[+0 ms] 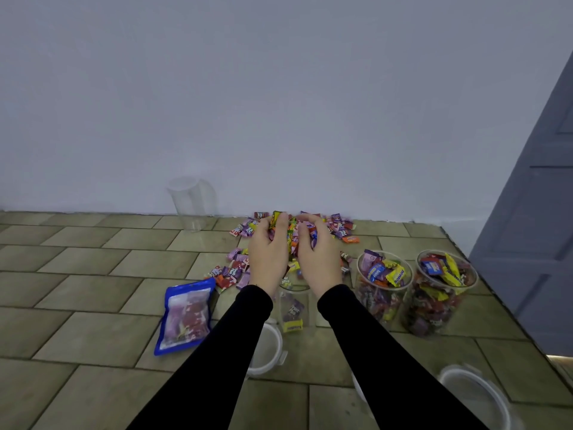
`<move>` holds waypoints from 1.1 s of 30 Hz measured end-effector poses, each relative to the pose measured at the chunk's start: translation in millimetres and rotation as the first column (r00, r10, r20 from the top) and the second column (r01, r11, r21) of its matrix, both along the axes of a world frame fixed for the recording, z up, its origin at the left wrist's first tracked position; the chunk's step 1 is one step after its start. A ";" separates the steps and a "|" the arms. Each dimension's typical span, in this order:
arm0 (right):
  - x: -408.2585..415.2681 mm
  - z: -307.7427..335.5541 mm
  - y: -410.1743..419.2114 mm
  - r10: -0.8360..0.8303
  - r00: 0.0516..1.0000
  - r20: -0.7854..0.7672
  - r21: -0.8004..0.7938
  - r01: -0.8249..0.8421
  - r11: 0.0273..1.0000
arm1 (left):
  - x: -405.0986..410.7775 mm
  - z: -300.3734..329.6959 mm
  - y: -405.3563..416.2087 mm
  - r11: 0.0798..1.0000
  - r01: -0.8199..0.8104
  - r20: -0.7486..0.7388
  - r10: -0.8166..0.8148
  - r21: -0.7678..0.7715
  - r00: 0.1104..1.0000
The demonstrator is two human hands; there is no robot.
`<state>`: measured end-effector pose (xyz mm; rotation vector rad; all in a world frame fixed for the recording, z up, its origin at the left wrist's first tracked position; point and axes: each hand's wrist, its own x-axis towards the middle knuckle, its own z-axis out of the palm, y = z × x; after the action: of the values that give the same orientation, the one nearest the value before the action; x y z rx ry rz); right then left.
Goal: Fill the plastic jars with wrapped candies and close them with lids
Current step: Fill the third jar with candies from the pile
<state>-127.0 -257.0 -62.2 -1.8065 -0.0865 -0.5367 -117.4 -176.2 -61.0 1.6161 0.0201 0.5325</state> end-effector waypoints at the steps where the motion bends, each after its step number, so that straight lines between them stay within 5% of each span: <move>1: 1.4 -0.2 0.7 -0.009 1.000 -0.003 0.024 0.009 1.000 | 0.9 0.0 -0.2 1.000 0.004 -0.013 -0.004 -0.001 1.000; 7: 7.4 -0.9 -2.5 -0.015 0.999 -0.052 0.199 0.026 0.980 | 0.2 -1.5 0.4 0.992 0.096 -0.055 -0.101 -0.081 0.993; 16: 3.6 -3.2 -2.7 0.036 0.996 -0.076 0.195 -0.021 0.981 | -1.6 -2.7 5.3 0.959 0.231 0.028 -0.230 -0.166 0.973; 33: 4.6 -7.3 -6.9 0.169 0.985 -0.031 0.510 -0.130 0.850 | -5.8 7.1 14.9 0.931 0.294 0.013 -0.298 -0.215 0.954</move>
<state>-122.4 -263.9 -69.6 -1.2859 -0.0292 -0.3373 -123.2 -161.3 -53.9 1.3806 -0.1460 0.2695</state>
